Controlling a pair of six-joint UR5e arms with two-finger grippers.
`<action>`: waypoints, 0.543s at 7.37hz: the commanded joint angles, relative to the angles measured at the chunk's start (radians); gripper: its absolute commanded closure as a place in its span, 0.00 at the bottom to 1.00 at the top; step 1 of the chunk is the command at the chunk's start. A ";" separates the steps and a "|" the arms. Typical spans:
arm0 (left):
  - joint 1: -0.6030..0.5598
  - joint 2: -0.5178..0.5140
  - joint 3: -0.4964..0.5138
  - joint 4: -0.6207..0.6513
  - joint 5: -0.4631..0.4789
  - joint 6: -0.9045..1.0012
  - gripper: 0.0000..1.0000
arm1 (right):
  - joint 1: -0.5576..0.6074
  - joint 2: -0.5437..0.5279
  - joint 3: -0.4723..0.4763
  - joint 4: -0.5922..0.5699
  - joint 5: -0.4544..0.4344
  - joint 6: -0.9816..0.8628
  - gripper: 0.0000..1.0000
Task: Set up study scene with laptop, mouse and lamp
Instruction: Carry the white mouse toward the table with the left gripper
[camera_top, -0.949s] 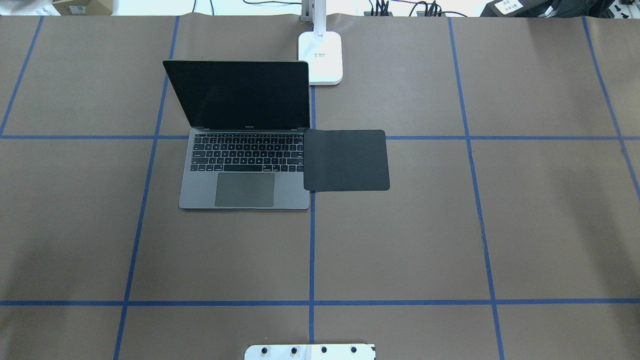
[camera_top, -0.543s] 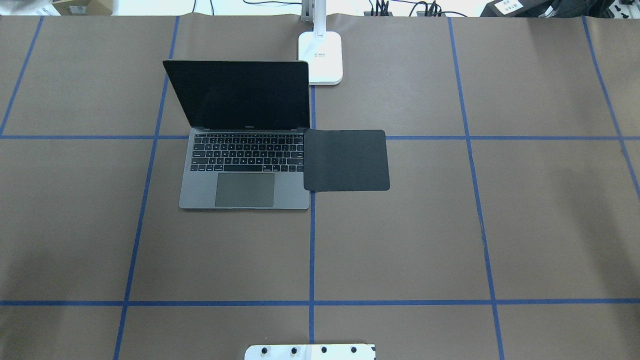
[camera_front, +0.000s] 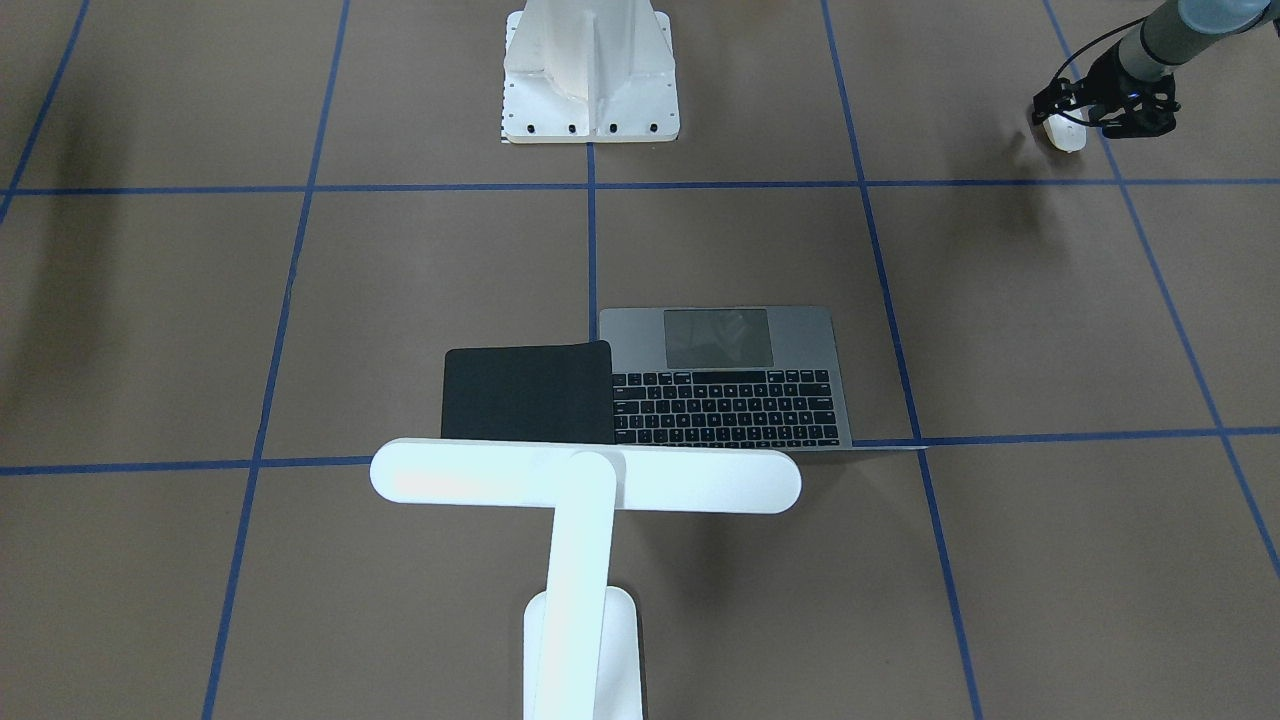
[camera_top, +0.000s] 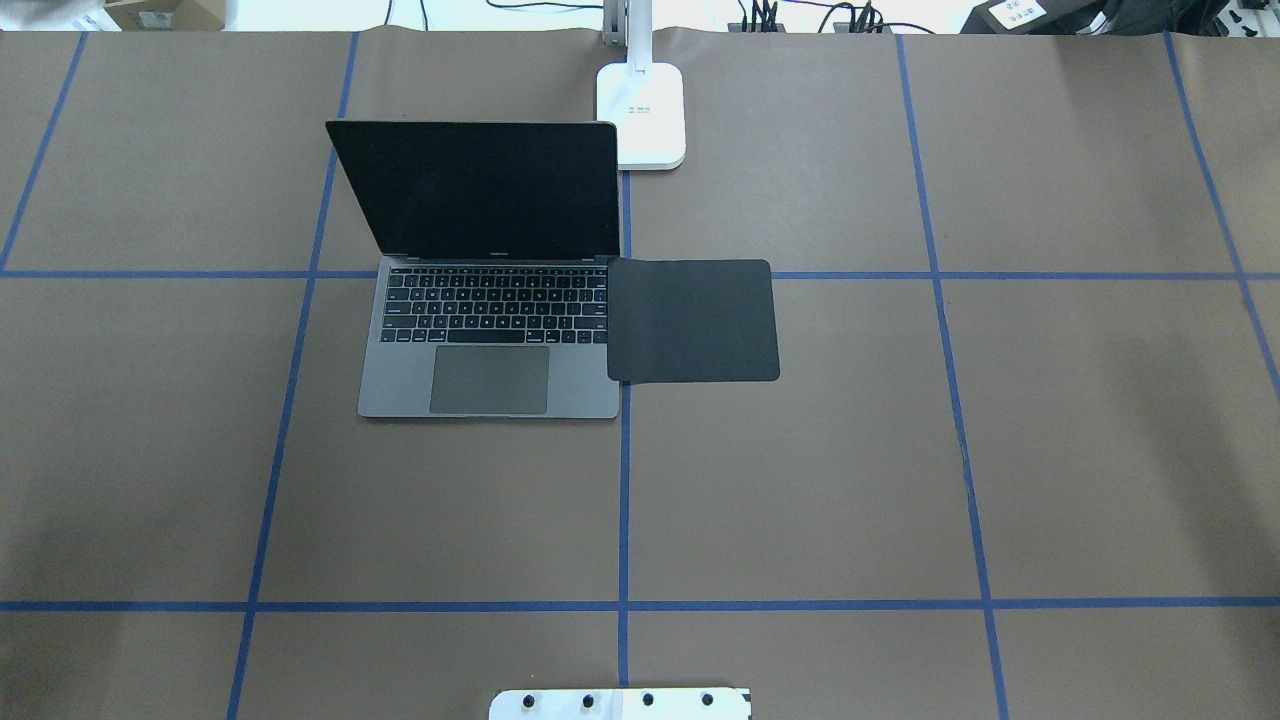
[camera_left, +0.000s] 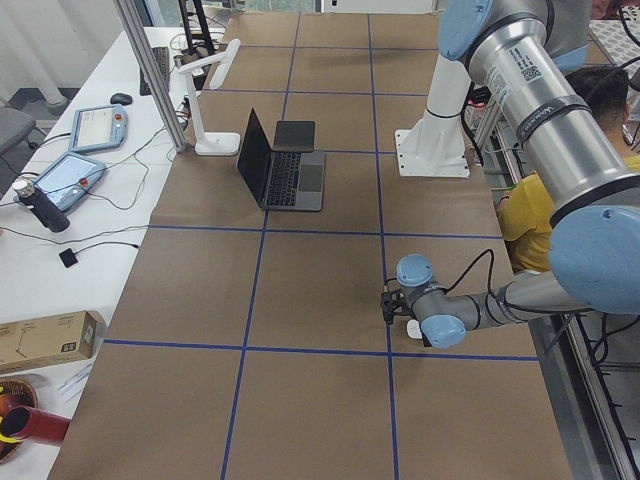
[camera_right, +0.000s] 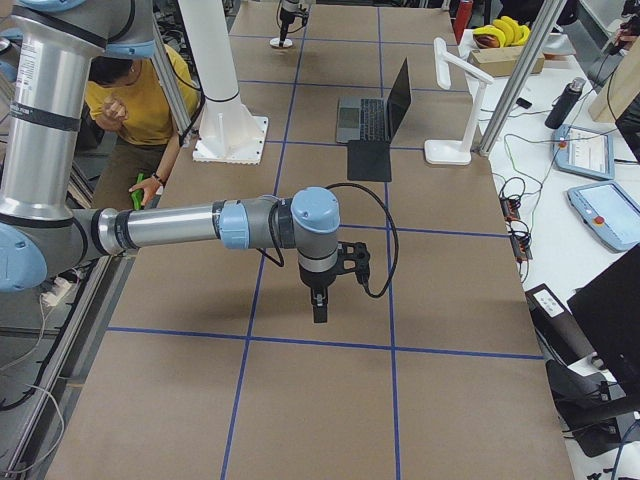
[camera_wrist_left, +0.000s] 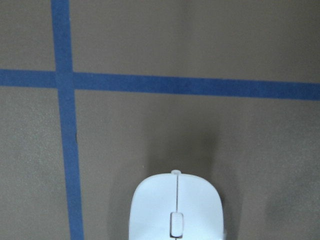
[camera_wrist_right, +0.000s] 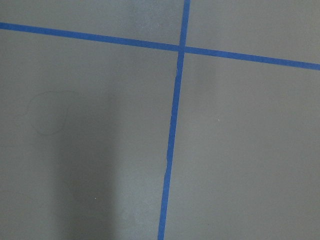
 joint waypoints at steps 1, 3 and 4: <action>0.021 -0.008 0.005 0.001 0.000 0.003 0.11 | 0.000 0.000 0.000 0.000 0.000 0.000 0.00; 0.041 -0.010 0.006 0.001 0.000 0.003 0.25 | 0.000 0.000 0.000 0.000 0.000 0.002 0.00; 0.043 -0.008 0.005 -0.001 0.000 0.005 0.29 | 0.000 0.002 0.000 0.000 0.000 0.002 0.00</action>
